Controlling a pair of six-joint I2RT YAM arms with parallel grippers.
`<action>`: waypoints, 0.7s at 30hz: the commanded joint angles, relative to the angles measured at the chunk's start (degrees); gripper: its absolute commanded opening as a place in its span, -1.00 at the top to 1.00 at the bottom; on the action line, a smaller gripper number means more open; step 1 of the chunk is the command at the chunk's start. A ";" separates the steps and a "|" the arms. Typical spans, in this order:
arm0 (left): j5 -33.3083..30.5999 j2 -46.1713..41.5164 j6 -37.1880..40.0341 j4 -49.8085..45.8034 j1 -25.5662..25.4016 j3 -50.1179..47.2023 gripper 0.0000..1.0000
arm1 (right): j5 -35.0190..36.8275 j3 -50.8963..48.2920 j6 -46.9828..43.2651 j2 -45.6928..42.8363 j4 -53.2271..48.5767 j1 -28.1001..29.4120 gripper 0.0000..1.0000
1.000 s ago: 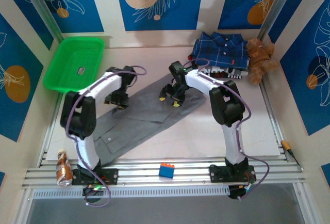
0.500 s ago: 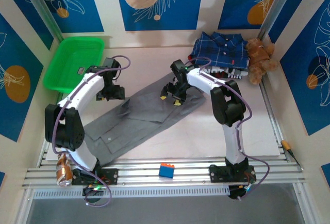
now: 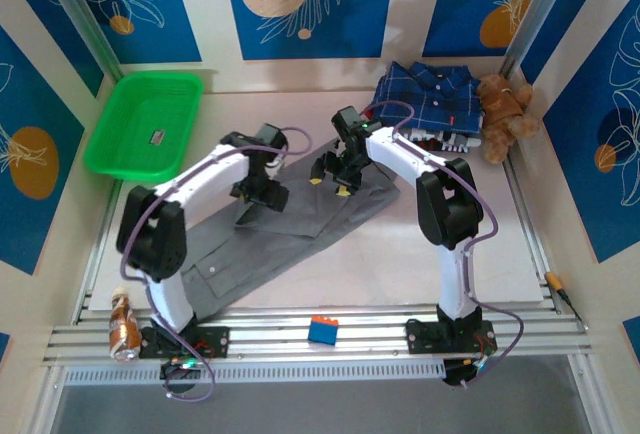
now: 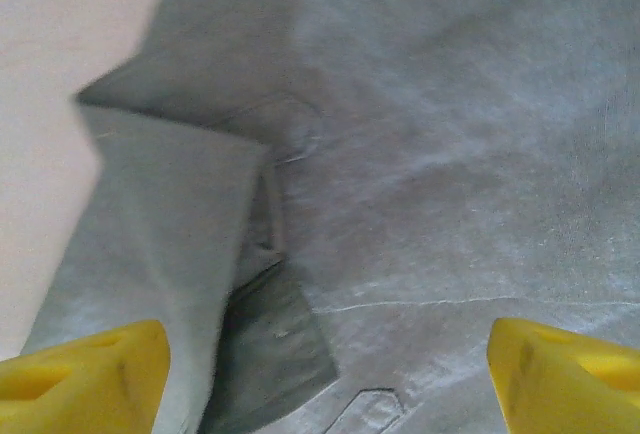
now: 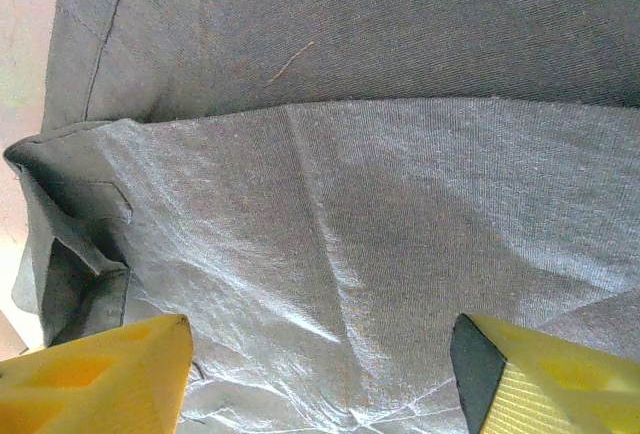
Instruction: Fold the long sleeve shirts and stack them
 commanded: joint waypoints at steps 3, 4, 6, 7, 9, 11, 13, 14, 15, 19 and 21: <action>-11.82 7.48 1.27 -6.05 -2.55 4.55 -0.62 | -1.00 -0.56 -0.44 -2.18 -1.20 -0.23 -0.41; -15.01 8.86 0.85 -7.24 -2.54 5.25 -0.61 | -1.00 -0.90 -0.22 -2.19 -0.94 -0.24 -0.40; -20.34 10.94 -0.02 -8.88 -2.14 5.98 -0.57 | -1.22 -1.19 0.06 -2.10 -0.66 -0.24 -0.40; -21.88 11.24 -0.31 -8.67 -1.60 5.66 -0.54 | -1.22 -1.36 0.16 -2.02 -0.49 -0.24 -0.40; -24.16 10.38 -0.94 -7.52 -0.36 4.69 -0.49 | -1.32 -1.43 0.34 -1.96 -0.18 -0.21 -0.40; -24.84 9.00 -1.02 -5.67 0.78 3.34 -0.48 | -1.31 -1.46 0.35 -1.91 -0.11 -0.09 -0.40; -24.91 8.18 -0.64 -4.13 2.17 2.04 -0.47 | -1.39 -1.67 0.42 -1.69 0.13 -0.13 -0.40; -25.10 7.97 -0.72 -4.04 2.82 1.64 -0.46 | -1.38 -1.75 0.44 -1.67 0.06 -0.14 -0.40; -24.91 7.52 -0.72 -3.72 3.66 0.97 -0.44 | -1.40 -1.75 0.44 -1.57 0.03 -0.15 -0.40; -24.06 4.07 -0.49 -1.29 7.06 -2.95 -0.44 | -1.35 -2.17 0.43 -1.58 0.04 -0.23 -0.40; -23.01 2.57 -1.29 -0.96 9.43 -4.67 -0.44 | -1.39 -2.31 0.44 -1.58 0.00 -0.24 -0.40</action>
